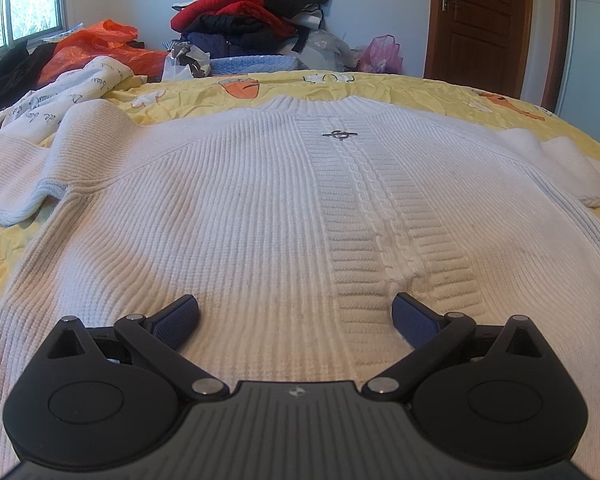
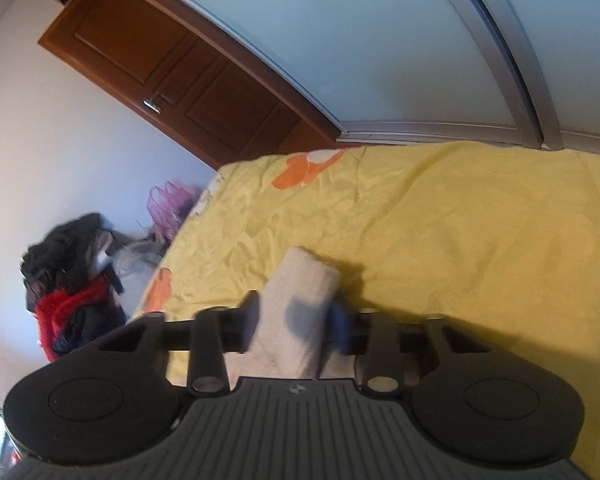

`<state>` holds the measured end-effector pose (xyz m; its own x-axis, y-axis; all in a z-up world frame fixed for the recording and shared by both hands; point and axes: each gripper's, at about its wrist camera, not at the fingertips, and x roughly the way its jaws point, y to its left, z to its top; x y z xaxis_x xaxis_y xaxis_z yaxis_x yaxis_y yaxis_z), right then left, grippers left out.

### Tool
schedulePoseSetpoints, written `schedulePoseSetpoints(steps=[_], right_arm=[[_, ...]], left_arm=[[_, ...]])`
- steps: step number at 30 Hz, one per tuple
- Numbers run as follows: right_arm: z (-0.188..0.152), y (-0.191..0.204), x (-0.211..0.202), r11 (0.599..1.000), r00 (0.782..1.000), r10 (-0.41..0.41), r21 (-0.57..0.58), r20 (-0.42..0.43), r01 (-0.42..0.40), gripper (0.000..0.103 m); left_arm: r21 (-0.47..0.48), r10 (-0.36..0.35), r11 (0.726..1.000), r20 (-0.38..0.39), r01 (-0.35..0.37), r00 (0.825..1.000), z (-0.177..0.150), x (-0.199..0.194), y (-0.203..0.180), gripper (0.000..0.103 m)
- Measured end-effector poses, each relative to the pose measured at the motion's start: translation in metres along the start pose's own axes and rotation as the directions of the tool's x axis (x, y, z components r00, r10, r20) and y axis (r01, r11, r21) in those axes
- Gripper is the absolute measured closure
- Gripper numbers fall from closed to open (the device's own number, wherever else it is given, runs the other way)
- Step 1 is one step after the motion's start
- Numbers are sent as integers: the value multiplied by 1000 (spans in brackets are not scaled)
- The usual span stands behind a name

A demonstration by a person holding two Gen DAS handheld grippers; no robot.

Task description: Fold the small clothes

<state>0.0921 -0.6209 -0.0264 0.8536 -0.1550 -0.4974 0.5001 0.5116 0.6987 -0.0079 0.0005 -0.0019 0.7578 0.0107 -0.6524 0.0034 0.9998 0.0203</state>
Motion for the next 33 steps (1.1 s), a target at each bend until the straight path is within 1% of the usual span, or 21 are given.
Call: schedulePoseSetpoints(steps=[1, 4, 7, 9, 12, 15, 16, 17, 19, 20, 22, 23, 24, 25, 26, 27, 28, 29, 30, 31, 33], right_arm=[[7, -4, -5, 1000, 1000, -5, -12, 5, 5, 90], [4, 7, -15, 999, 999, 0, -39, 45, 2, 87], [-12, 49, -36, 984, 993, 96, -157, 67, -84, 87], [-35, 92, -49, 948, 981, 193, -262, 29, -179, 87], [-91, 165, -70, 844, 933, 350, -403, -87, -354, 87], [-161, 224, -77, 746, 861, 444, -430, -249, -509, 88], [-191, 242, -75, 718, 833, 454, -424, -316, -552, 88], [-218, 256, -71, 698, 817, 446, -429, -365, -573, 88], [-270, 275, -62, 671, 800, 402, -451, -446, -589, 88], [-294, 281, -58, 662, 800, 371, -469, -472, -584, 88], [-330, 285, -53, 648, 812, 293, -520, -504, -557, 87], [-346, 287, -52, 638, 823, 242, -554, -514, -534, 76], [-355, 287, -51, 630, 834, 210, -582, -510, -514, 73], [-364, 281, -62, 616, 833, 224, -590, -505, -523, 67], [-364, 278, -65, 617, 832, 238, -584, -501, -528, 56], [-359, 277, -73, 627, 833, 248, -574, -494, -527, 51], [-349, 268, -88, 641, 827, 284, -546, -485, -540, 43], [-343, 261, -99, 648, 817, 322, -517, -479, -559, 39], [-329, 251, -100, 657, 804, 354, -485, -477, -577, 39], [-317, 237, -110, 666, 801, 368, -468, -471, -581, 39], [-309, 212, -125, 678, 817, 363, -475, -447, -561, 38]], left_arm=[[-1, -1, 1000, -1, 1, 1000, 1, 1, 0, 0], [-2, 0, 1000, -1, 0, 1000, 1, 1, 0, 0], [-2, 0, 1000, -1, 0, 1000, 1, 1, 0, 0], [-2, 0, 1000, 0, 0, 1000, 1, 1, 0, 0], [-2, 1, 1000, -1, -1, 1000, 1, 1, 0, 0], [-3, -1, 1000, 0, 1, 1000, 1, 1, 0, 0], [-3, -2, 1000, 0, 2, 1000, 1, 1, 0, 0], [-4, -3, 1000, 0, 3, 1000, 1, 2, 0, 0], [-4, -4, 1000, 1, 4, 1000, 1, 2, 0, 0], [-3, -3, 1000, 0, 3, 1000, 1, 2, -1, 0], [-4, -6, 1000, 1, 6, 1000, 1, 3, -2, 0], [-5, -8, 1000, 2, 8, 1000, 1, 4, -2, 0], [-6, -10, 1000, 3, 10, 1000, 1, 4, -2, 0], [-8, -12, 1000, 3, 12, 1000, 1, 4, -1, 0], [-10, -13, 1000, 4, 13, 1000, 2, 4, -2, 0], [-10, -14, 1000, 4, 14, 1000, 2, 5, -2, 0], [-11, -15, 1000, 5, 15, 1000, 1, 4, -1, 0], [-11, -14, 1000, 5, 14, 1000, 1, 4, -2, 0], [-11, -14, 1000, 5, 14, 1000, 1, 4, -2, 0], [-11, -14, 1000, 5, 14, 1000, 1, 4, -2, 0], [-10, -13, 1000, 4, 13, 1000, 1, 4, -2, 0]])
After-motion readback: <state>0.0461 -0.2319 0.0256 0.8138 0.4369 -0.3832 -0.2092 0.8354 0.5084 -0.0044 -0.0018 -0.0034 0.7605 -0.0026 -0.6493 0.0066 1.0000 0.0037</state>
